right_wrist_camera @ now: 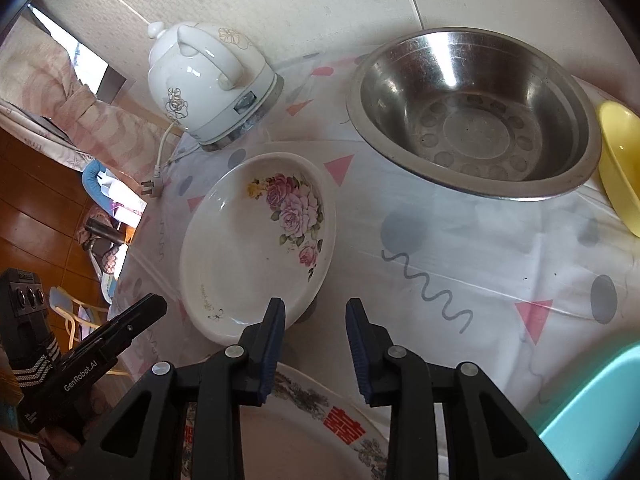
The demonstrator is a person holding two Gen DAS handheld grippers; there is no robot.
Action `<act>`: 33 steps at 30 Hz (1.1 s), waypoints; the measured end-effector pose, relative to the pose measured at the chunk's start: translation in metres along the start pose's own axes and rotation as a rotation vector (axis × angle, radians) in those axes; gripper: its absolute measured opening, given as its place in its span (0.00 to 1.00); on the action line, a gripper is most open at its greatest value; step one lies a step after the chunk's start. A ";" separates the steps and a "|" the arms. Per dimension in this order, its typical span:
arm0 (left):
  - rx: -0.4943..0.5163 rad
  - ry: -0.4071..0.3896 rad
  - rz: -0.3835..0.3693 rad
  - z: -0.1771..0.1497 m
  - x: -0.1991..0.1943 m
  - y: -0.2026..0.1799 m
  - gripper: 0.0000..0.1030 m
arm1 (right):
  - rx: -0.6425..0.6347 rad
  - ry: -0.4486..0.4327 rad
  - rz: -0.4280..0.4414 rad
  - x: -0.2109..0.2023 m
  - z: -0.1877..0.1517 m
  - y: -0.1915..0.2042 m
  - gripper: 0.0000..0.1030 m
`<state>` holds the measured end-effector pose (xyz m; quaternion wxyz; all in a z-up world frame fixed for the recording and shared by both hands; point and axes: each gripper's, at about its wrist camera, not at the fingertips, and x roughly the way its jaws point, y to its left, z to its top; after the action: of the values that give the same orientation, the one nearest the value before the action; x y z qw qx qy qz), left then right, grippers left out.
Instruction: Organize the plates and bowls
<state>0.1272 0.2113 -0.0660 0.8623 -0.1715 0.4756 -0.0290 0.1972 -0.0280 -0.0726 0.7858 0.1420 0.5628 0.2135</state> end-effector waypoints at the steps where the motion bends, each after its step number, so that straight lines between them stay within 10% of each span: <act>1: -0.003 0.005 0.007 0.004 0.005 0.001 0.24 | 0.005 -0.001 -0.002 0.002 0.003 -0.001 0.24; 15: 0.074 0.073 0.035 0.033 0.053 -0.006 0.14 | -0.019 0.042 -0.030 0.030 0.022 0.006 0.15; 33: 0.130 -0.046 -0.035 0.018 -0.007 -0.040 0.15 | -0.038 -0.057 0.004 -0.028 0.007 0.008 0.16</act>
<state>0.1431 0.1802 -0.0383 0.8817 -0.1243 0.4495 -0.0712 0.1946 -0.0348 -0.0432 0.8035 0.1344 0.5360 0.2215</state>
